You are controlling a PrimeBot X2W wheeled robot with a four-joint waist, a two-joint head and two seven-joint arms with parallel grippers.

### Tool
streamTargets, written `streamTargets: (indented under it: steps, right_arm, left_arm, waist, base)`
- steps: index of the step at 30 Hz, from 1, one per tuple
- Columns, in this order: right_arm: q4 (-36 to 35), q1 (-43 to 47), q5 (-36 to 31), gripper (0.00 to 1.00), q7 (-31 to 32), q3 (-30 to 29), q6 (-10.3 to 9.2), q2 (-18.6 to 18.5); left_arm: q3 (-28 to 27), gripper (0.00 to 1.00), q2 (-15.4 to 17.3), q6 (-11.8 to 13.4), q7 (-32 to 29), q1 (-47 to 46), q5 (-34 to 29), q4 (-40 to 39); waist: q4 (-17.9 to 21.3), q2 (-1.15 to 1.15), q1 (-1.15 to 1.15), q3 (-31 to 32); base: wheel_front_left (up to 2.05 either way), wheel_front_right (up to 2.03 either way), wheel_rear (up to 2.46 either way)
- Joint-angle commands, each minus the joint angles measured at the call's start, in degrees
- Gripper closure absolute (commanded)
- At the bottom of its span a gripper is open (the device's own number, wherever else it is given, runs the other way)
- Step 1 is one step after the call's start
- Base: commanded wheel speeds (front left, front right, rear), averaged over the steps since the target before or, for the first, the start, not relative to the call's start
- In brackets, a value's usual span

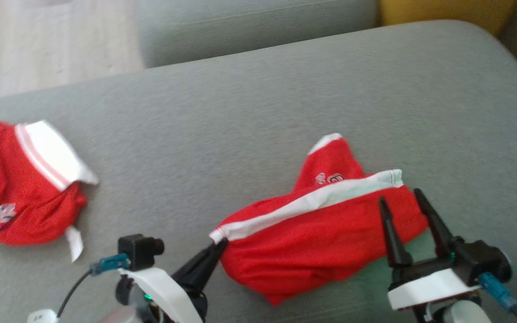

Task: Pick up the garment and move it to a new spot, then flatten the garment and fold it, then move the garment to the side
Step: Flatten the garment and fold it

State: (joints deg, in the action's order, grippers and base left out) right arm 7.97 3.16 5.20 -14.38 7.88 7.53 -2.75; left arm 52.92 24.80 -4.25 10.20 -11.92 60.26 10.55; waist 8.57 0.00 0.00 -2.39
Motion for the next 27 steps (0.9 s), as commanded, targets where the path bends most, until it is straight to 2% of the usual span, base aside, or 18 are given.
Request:
streamTargets:
  steps: [1,6,13,18,25,26,27]
  right_arm:
    - [-1.3,-1.7,-0.3,0.00,-0.6,0.4,-0.04,-0.1]
    - [4.5,-3.7,0.2,0.00,-0.6,-2.1,-0.04,-0.2]
    - [19.7,-12.4,0.5,0.00,1.7,-0.7,-0.04,-4.1]
    - [30.1,-20.7,5.1,0.00,4.4,4.0,-0.04,-7.8]
    - [39.4,-25.5,10.7,0.00,5.2,11.7,-0.04,-9.0]
    - [40.2,-26.0,11.7,0.09,5.1,12.6,-0.04,-9.1]
    - [41.0,-26.4,12.5,0.25,4.9,13.6,-0.04,-9.2]
  left_arm:
    - [-2.8,1.00,1.6,0.7,1.3,-3.3,-0.9,-1.3]
    - [-2.7,1.00,3.7,1.9,3.1,-2.4,-5.1,0.9]
    - [-2.5,1.00,3.9,2.1,3.9,-2.0,-7.5,3.0]
    - [-1.8,1.00,3.0,1.3,3.9,-3.1,-8.5,4.3]
    - [-0.8,1.00,1.7,0.2,3.8,-5.0,-9.3,6.1]
    - [-0.7,1.00,1.5,0.1,3.9,-5.1,-9.3,6.4]
    - [-0.6,1.00,1.3,0.0,3.9,-5.1,-9.3,6.6]
  waist:
    - [-3.6,0.00,0.00,-1.0]
    - [-7.2,0.00,0.00,-0.4]
    - [-9.0,0.00,0.00,0.5]
    - [-10.0,0.00,0.00,-0.2]
    - [-11.0,0.00,0.00,-0.9]
    - [-11.1,0.00,0.00,-1.0]
    - [-11.2,0.00,0.00,-0.9]
  base:
    - [0.00,0.00,0.00]
    - [0.00,0.00,0.00]
    - [0.00,0.00,0.00]
    - [0.00,0.00,0.00]
    - [0.00,0.00,0.00]
    - [0.00,0.00,0.00]
    - [0.00,0.00,0.00]
